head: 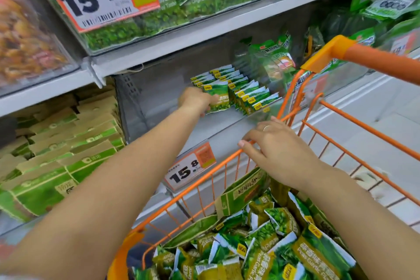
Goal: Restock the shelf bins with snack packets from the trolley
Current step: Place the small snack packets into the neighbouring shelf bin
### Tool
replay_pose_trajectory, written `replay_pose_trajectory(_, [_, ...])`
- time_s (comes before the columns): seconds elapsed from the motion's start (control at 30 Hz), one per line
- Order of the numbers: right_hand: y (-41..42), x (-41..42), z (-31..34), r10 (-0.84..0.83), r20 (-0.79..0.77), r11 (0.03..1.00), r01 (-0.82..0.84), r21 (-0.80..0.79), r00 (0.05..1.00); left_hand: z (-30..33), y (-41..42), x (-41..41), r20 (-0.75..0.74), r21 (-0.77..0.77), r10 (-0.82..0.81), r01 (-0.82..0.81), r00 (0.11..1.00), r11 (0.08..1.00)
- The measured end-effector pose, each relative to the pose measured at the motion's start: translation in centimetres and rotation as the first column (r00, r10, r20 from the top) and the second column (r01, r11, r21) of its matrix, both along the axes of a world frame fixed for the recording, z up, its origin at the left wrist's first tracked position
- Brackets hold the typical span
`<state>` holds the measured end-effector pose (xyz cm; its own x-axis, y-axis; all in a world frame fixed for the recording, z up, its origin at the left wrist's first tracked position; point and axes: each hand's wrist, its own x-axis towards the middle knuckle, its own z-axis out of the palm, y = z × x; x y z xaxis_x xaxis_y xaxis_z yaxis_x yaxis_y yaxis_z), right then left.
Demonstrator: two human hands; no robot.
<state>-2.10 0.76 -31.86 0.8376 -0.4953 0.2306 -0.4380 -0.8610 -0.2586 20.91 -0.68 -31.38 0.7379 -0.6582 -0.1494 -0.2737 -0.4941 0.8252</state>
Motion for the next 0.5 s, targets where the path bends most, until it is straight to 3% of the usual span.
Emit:
replay_pose_trajectory(0.17, [-0.3,0.1,-0.1,-0.017,-0.019,1.0,0.017,-0.01,1.0,-2.6,-2.8,0.8,0.009,0.134,0.081,-0.082,0.997,0.988])
replay_pose_trajectory(0.5, [-0.3,0.4,0.3,-0.003,-0.064,1.0,0.002,-0.026,0.998,-4.3,-3.0,1.4,-0.121,0.005,0.167,-0.168,0.979,0.986])
